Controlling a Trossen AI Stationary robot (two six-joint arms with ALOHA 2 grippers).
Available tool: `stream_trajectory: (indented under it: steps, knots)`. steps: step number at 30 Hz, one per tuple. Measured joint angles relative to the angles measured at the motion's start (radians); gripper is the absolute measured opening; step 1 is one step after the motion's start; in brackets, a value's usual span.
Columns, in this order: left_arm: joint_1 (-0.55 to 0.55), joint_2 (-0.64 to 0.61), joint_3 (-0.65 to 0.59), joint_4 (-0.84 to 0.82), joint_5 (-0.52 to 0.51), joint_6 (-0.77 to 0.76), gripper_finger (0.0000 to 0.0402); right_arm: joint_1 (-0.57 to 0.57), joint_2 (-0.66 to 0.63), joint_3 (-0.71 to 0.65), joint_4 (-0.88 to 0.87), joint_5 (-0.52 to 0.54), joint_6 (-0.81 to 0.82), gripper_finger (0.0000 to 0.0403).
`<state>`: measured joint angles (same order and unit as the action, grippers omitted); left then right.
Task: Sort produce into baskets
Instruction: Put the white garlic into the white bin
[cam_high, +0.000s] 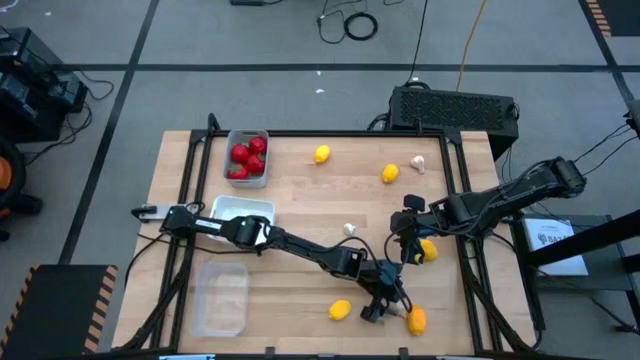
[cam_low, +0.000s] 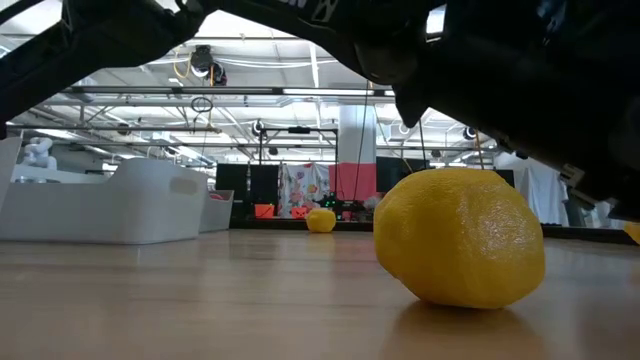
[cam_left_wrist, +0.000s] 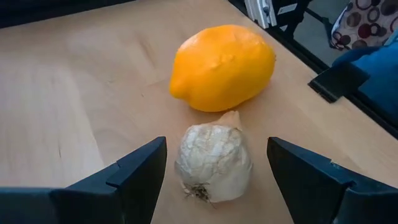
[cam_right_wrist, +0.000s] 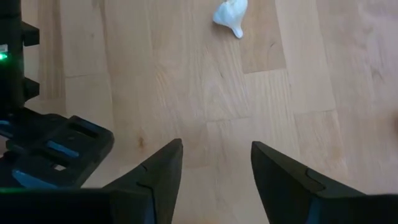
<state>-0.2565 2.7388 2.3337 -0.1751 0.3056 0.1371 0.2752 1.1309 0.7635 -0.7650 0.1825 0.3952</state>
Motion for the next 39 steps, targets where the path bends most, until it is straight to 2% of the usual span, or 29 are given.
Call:
stream_trajectory:
  steps: [4, 14, 20, 25, 28, 34, 39]
  knots:
    - [0.0, 0.0, 0.0, 0.0, 0.002, 0.0, 0.0267, 0.0, 0.0, 0.0, 0.01, 0.0, -0.012, 0.0183]
    - [0.001, 0.0, 0.0, -0.012, 0.002, -0.025, 0.019, 0.0, 0.0, 0.0, 0.014, 0.0, -0.015, 0.0183]
    - [0.009, -0.038, -0.001, -0.11, -0.004, -0.025, 0.0167, 0.0, 0.0, 0.0, 0.014, -0.001, -0.015, 0.0183]
    - [0.026, -0.147, -0.001, -0.35, -0.011, -0.02, 0.0165, 0.0, 0.0, 0.0, 0.013, -0.001, -0.021, 0.0183]
    - [0.036, -0.221, 0.0, -0.548, -0.031, -0.027, 0.0165, 0.0, 0.0, 0.0, 0.014, -0.003, -0.033, 0.0183]
    - [0.031, -0.345, 0.0, -1.028, -0.244, -0.063, 0.0165, 0.0, 0.0, 0.0, 0.013, -0.002, -0.045, 0.0183]
    - [0.033, -0.384, -0.001, -1.341, -0.38, -0.108, 0.0164, 0.0, 0.0, 0.0, 0.027, -0.001, -0.05, 0.0183]
